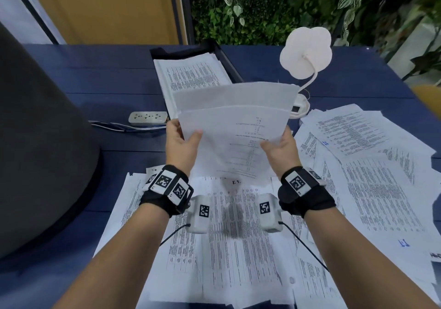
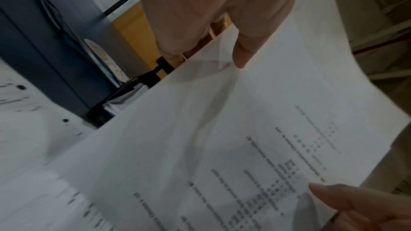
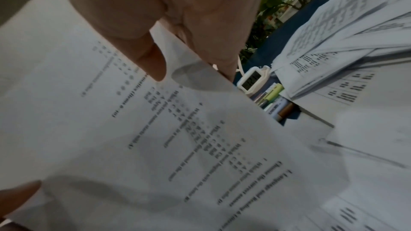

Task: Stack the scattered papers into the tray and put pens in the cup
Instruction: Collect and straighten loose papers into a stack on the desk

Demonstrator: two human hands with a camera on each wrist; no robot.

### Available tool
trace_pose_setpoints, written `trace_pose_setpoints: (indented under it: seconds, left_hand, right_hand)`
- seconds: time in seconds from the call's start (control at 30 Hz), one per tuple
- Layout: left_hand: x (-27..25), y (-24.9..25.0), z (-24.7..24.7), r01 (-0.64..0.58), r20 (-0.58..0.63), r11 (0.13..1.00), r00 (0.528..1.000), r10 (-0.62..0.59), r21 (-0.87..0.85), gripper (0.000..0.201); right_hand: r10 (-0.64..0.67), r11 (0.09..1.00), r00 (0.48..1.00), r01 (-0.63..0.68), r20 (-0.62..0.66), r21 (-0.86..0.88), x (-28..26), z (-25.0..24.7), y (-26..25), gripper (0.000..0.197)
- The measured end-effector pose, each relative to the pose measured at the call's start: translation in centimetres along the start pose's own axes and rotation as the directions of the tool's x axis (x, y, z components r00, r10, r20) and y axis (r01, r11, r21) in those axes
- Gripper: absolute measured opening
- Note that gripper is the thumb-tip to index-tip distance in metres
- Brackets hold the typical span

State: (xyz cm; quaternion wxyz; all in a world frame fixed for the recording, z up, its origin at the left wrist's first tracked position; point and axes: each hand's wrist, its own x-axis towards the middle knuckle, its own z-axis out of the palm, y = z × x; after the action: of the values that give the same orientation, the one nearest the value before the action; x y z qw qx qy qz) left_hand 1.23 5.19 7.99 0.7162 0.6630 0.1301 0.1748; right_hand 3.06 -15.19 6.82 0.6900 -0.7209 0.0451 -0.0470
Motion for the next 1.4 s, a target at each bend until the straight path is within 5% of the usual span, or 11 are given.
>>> trace_pose_setpoints:
  seconds: [0.2, 0.6, 0.73, 0.9, 1.13, 1.27, 1.4]
  left_hand:
    - [0.1, -2.6, -0.4, 0.169, 0.142, 0.980, 0.973, -0.182, 0.101, 0.032]
    - [1.6, -2.8, -1.4, 0.072, 0.083, 0.990, 0.993, -0.083, 0.121, 0.019]
    - [0.4, -5.4, -2.4, 0.109, 0.139, 0.842, 0.967, -0.213, 0.529, 0.025]
    - [-1.5, -10.0, -4.3, 0.234, 0.105, 0.705, 0.910, -0.402, 0.670, 0.026]
    - [-0.5, -11.9, -5.3, 0.380, 0.017, 0.647, 0.854, -0.519, 0.662, 0.032]
    - [0.2, -11.6, -5.6, 0.412, 0.010, 0.753, 0.874, -0.486, 0.513, 0.024]
    - [0.9, -10.7, -5.5, 0.520, 0.035, 0.800, 0.832, -0.554, 0.300, 0.024]
  right_hand:
    - [0.115, 0.992, 0.993, -0.113, 0.040, -0.056, -0.5, -0.1, 1.6, 0.046]
    - [0.266, 0.934, 0.959, -0.231, 0.096, -0.272, 0.1, -2.5, 5.3, 0.022]
    - [0.411, 0.830, 0.904, -0.320, 0.114, -0.457, -0.3, -3.7, 7.9, 0.022]
    - [0.525, 0.721, 0.833, -0.326, 0.175, -0.612, -1.4, -4.4, 10.2, 0.011]
    - [0.588, 0.703, 0.787, -0.385, 0.185, -0.598, -0.5, -4.4, 11.2, 0.018]
    - [0.567, 0.753, 0.806, -0.422, 0.171, -0.505, 0.7, -4.0, 11.4, 0.015]
    - [0.539, 0.773, 0.826, -0.408, 0.164, -0.485, 3.1, -2.1, 10.9, 0.019]
